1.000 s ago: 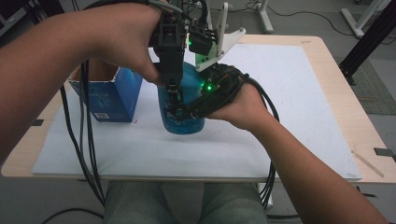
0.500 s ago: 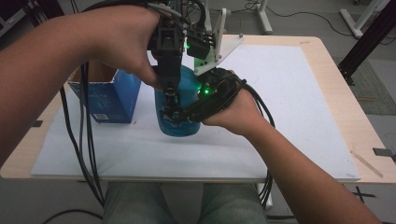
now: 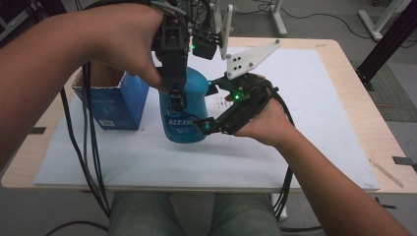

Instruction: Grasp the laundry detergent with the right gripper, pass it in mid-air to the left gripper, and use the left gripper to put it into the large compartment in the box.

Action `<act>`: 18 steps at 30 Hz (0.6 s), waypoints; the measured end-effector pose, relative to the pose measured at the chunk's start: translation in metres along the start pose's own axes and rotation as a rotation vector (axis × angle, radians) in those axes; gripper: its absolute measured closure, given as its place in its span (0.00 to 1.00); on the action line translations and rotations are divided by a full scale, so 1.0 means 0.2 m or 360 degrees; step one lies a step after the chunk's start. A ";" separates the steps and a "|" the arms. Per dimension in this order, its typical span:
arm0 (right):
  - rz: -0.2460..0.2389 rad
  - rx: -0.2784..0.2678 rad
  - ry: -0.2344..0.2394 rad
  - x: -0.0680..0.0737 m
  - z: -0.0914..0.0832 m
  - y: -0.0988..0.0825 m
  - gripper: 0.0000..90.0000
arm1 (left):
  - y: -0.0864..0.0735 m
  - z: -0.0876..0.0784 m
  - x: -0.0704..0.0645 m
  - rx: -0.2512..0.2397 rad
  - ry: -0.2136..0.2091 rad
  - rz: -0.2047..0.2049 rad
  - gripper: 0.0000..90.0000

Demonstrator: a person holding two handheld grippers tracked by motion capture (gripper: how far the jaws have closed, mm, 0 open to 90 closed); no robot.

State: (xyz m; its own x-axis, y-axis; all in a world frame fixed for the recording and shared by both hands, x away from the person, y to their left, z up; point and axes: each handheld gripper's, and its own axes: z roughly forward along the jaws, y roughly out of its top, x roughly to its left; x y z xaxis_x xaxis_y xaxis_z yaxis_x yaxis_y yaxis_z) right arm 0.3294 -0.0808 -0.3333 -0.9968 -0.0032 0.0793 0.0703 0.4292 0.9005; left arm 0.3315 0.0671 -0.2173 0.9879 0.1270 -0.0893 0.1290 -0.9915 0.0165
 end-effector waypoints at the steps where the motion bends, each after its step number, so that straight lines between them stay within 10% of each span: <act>1: 0.0000 0.0000 0.0000 0.00 0.00 0.00 0.14 | 0.00 0.00 0.00 0.0000 0.0000 0.0000 0.43; 12: 0.0003 0.0140 -0.0133 -0.01 -0.12 -0.02 0.01 | -0.04 -0.05 0.02 -0.0007 0.0000 -0.0069 0.43; 18: -0.0068 0.0340 -0.0216 -0.02 -0.21 0.01 0.01 | -0.08 -0.10 0.06 0.0033 -0.0026 -0.0226 0.43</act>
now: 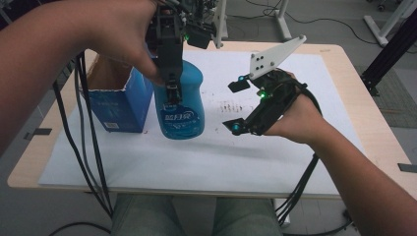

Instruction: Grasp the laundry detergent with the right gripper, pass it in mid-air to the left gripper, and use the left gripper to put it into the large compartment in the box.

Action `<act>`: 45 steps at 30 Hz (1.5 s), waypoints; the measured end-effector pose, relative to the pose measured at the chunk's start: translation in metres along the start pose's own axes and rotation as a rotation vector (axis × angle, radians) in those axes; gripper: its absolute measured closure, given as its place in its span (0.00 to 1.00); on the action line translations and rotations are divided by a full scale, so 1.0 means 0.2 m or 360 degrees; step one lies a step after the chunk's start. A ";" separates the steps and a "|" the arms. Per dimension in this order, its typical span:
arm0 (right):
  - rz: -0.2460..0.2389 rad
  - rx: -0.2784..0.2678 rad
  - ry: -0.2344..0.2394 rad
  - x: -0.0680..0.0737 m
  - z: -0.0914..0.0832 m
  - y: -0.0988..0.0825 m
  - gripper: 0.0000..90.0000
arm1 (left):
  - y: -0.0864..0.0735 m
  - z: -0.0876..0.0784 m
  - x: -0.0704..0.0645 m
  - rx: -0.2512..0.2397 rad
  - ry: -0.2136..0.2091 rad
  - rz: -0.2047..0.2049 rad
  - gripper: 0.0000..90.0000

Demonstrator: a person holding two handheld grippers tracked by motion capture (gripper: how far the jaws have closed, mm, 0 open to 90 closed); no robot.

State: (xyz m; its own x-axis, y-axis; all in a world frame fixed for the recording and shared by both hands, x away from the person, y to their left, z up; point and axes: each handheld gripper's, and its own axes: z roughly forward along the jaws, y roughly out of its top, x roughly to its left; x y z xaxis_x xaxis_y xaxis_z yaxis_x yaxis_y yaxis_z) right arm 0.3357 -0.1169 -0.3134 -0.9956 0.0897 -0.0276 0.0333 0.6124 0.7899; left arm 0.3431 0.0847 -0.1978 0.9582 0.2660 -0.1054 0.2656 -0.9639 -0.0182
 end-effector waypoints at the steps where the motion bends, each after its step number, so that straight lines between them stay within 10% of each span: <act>1: -0.0009 0.0046 -0.0018 0.00 -0.02 0.01 0.01 | -0.01 -0.01 0.01 -0.0006 -0.0004 -0.0043 0.43; 11: -0.0235 0.0600 -0.0142 0.00 -0.12 0.03 0.01 | -0.13 -0.21 0.09 -0.0109 -0.0018 -0.0427 0.43; 27: -0.0201 0.0721 -0.0124 -0.04 -0.27 -0.01 0.01 | -0.45 -0.51 0.31 -0.0202 0.0073 -0.1055 0.43; 36: -0.0183 0.0820 -0.0086 -0.06 -0.34 0.01 0.01 | -0.61 -0.48 0.47 -0.0150 0.0106 -0.1339 0.43; 45: -0.0165 0.0885 -0.0046 -0.09 -0.37 0.03 0.01 | -0.65 -0.40 0.57 -0.0120 0.0079 -0.1471 0.43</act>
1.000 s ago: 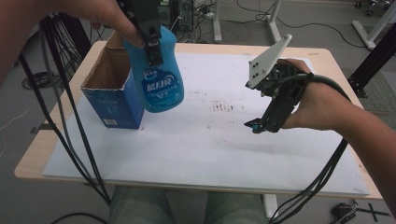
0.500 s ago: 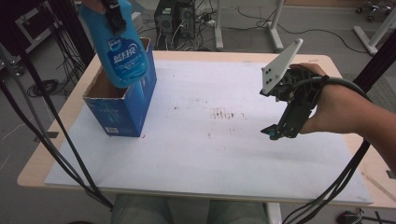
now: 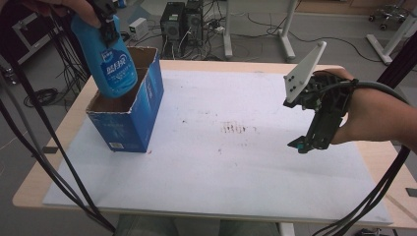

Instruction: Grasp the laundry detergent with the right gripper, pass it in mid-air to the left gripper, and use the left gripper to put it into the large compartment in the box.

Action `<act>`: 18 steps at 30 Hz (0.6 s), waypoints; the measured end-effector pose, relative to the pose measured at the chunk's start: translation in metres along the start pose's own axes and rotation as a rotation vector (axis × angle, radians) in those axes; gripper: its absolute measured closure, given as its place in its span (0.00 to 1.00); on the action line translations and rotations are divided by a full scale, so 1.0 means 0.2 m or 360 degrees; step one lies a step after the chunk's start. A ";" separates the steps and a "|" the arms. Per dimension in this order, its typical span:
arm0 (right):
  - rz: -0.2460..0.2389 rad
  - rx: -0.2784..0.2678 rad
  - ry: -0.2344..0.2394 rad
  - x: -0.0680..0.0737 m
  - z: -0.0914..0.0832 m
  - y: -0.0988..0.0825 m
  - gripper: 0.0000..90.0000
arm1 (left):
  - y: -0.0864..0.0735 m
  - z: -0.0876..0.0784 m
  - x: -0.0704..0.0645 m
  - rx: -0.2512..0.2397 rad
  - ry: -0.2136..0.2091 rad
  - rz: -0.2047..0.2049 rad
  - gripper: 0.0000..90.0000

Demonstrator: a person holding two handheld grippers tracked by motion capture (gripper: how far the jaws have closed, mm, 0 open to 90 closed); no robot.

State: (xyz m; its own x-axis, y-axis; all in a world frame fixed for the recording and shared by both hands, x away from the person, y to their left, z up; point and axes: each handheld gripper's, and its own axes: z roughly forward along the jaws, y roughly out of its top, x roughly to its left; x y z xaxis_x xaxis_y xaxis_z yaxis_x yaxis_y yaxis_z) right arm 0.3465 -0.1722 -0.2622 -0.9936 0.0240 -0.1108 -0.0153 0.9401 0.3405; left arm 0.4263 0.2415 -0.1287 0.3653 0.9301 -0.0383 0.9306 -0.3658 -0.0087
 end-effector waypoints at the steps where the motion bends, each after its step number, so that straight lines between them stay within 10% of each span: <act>1: 0.0001 0.0002 0.0002 0.00 0.00 0.00 0.01 | 0.01 0.01 0.01 0.0004 0.0001 -0.0005 0.43; 11: -0.0006 0.0016 0.0009 -0.01 0.02 0.02 0.01 | 0.02 0.19 0.06 0.0034 -0.0008 -0.0046 0.43; 18: -0.0010 0.0025 0.0011 0.00 0.04 0.03 0.01 | 0.02 0.35 0.07 0.0068 -0.0030 0.0044 0.43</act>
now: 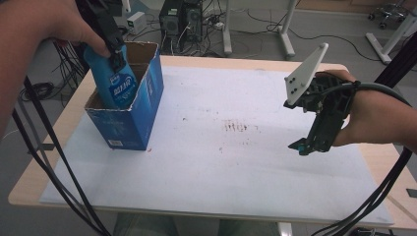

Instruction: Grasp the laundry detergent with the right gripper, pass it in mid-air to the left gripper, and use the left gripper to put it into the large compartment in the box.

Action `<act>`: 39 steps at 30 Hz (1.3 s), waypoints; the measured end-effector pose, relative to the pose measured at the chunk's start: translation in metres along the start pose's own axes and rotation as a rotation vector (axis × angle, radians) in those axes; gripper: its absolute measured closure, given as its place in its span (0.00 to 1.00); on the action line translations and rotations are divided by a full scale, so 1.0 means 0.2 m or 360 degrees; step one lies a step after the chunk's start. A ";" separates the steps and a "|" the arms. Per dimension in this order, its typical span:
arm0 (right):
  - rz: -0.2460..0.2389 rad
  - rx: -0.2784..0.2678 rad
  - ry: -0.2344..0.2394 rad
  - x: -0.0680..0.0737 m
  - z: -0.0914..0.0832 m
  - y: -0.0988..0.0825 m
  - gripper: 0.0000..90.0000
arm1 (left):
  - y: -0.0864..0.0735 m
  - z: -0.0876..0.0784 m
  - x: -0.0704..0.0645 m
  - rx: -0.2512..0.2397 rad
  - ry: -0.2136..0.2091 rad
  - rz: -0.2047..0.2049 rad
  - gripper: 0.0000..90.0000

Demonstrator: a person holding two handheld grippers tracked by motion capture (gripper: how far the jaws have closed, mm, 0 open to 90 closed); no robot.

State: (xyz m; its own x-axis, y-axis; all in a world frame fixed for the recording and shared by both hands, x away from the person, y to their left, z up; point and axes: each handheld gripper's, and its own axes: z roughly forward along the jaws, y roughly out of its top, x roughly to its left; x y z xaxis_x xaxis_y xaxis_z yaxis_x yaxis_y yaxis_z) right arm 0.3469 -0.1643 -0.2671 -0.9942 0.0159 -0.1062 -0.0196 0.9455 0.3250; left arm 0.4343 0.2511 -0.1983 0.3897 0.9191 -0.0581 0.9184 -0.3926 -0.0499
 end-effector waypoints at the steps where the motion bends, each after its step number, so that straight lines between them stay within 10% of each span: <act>1: 0.0001 0.0001 0.0000 0.00 0.00 0.00 0.01 | 0.00 0.03 0.00 0.0000 0.0002 0.0015 0.43; 18: 0.0018 0.0028 0.0027 0.01 0.05 0.00 0.01 | 0.02 0.39 -0.01 -0.0009 0.0098 0.0537 0.43; 39: 0.0040 0.0050 0.0057 0.00 0.08 -0.01 0.01 | 0.04 0.46 0.06 -0.0038 -0.0020 0.0530 0.41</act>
State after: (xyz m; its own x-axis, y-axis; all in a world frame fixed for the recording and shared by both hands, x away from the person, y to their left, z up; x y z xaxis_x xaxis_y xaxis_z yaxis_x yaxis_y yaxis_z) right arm 0.3486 -0.1607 -0.2836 -0.9975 0.0286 -0.0646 0.0081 0.9548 0.2971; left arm 0.4404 0.2559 -0.2912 0.6681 0.7398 -0.0796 0.7420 -0.6704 -0.0031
